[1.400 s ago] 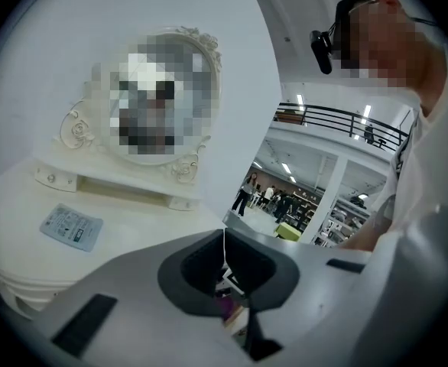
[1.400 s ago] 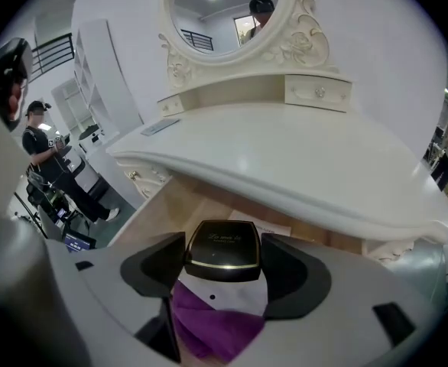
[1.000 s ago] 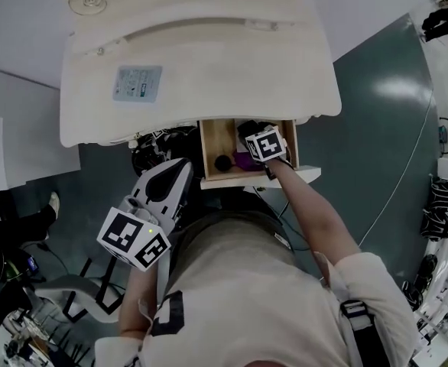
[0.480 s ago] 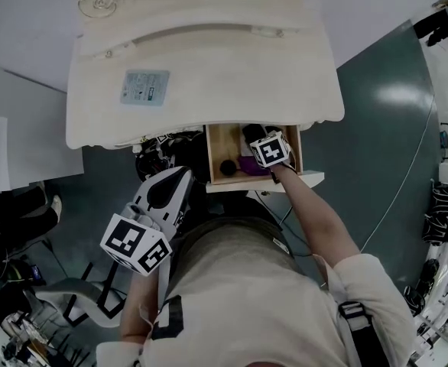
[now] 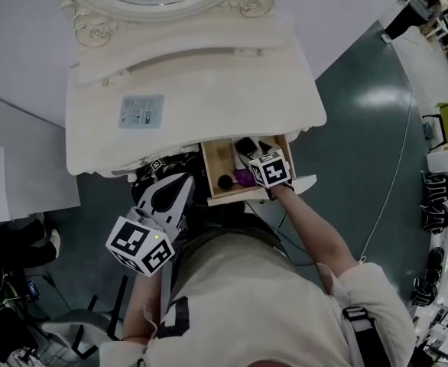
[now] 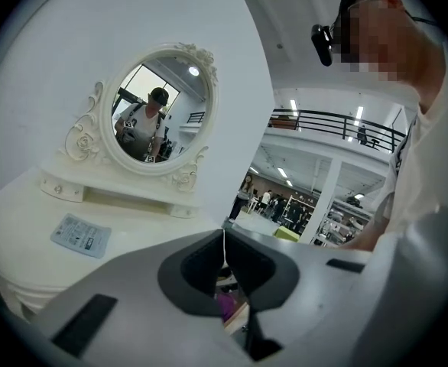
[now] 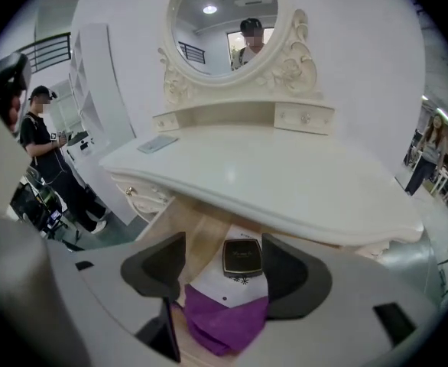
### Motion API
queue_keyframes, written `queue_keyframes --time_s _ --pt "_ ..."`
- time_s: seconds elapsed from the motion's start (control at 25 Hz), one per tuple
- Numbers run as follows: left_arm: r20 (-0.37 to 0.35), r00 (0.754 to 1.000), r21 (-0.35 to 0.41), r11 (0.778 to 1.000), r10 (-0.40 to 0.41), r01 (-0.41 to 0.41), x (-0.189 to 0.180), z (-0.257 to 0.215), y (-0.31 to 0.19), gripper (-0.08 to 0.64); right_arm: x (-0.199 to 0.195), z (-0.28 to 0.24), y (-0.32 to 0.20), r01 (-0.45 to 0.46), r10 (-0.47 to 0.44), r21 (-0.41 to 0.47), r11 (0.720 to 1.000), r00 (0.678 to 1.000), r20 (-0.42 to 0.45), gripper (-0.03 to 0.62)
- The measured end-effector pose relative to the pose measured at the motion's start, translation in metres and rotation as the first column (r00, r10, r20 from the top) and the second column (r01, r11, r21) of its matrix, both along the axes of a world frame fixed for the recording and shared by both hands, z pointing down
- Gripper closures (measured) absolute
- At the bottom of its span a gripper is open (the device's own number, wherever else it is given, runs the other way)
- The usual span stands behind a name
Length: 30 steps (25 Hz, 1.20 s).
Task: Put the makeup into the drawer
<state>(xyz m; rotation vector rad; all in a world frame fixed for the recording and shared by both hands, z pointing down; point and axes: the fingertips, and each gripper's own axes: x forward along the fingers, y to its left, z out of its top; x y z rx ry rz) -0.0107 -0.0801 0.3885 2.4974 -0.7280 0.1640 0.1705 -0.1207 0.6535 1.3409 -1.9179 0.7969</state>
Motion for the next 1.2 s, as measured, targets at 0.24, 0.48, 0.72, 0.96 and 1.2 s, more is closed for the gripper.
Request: queue_keyframes --time_s 0.24,0.48,0.72,0.96,1.2 --pt "-0.039 0.998 0.031 0.999 0.044 -0.043 -0.01 -0.011 0.003 0.502 -0.025 -0.05 -0.002 -0.022 0.015 0.091 0.996 0.998 0.069 0.296" --pt "-0.054 0.994 0.057 0.995 0.09 -0.087 -0.022 -0.021 0.012 0.501 -0.06 -0.108 -0.009 -0.031 0.0 0.217 0.976 0.99 0.141 0.296" --pt "-0.057 0.991 0.067 0.991 0.119 -0.115 -0.034 -0.024 0.021 0.501 -0.1 -0.159 -0.007 -0.034 -0.035 0.31 0.95 0.976 0.216 0.298" --pt "-0.052 0.99 0.078 0.989 0.133 -0.129 -0.042 -0.026 0.027 0.501 -0.116 -0.186 -0.005 -0.009 -0.066 0.362 0.932 0.978 0.196 0.524" --pt "-0.053 0.995 0.071 0.994 0.089 -0.086 -0.06 -0.024 0.022 0.502 -0.142 -0.19 -0.019 0.064 -0.139 0.361 0.93 0.972 0.188 0.563"
